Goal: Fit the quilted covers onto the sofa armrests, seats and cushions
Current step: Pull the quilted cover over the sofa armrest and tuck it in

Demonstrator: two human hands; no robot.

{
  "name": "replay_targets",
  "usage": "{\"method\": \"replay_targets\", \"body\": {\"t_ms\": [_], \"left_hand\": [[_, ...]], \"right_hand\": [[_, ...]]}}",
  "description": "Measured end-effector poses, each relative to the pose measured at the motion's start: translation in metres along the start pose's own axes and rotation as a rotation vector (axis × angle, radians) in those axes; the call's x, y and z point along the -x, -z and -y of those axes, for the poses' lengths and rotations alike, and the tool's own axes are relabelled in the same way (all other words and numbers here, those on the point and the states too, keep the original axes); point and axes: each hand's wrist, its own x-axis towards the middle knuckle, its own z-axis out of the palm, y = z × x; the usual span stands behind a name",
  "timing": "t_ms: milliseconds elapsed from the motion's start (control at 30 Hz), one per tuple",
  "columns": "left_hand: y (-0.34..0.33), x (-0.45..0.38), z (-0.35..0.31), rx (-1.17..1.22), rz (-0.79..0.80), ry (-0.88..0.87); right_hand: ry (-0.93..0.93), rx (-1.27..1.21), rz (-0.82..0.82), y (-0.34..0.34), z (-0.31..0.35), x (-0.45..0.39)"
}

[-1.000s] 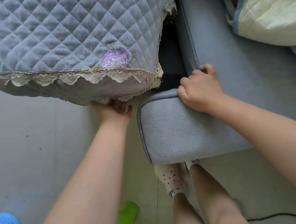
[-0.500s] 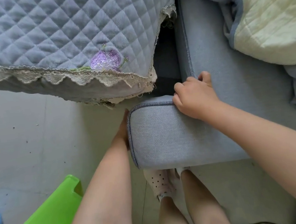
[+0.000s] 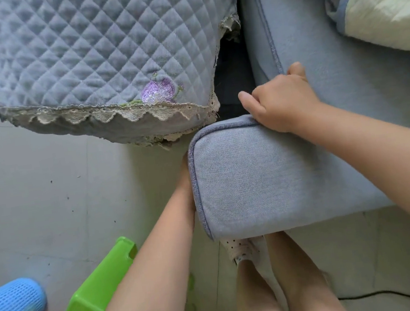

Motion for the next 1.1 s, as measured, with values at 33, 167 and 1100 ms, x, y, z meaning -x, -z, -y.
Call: {"method": "replay_targets", "body": {"t_ms": [33,167,1100], "left_hand": [[-0.001,0.009,-0.006,0.036,0.002,0.006],[0.0,0.045,-0.039,0.061,0.002,-0.031],[0.031,0.109,-0.294,-0.182,0.089,-0.433]], "right_hand": [[-0.006,-0.025,-0.021,0.012,-0.002,0.003],[-0.022,-0.109,-0.147,0.071,-0.009,0.017],[-0.127,-0.466,-0.482,0.257,0.021,-0.062]]}}
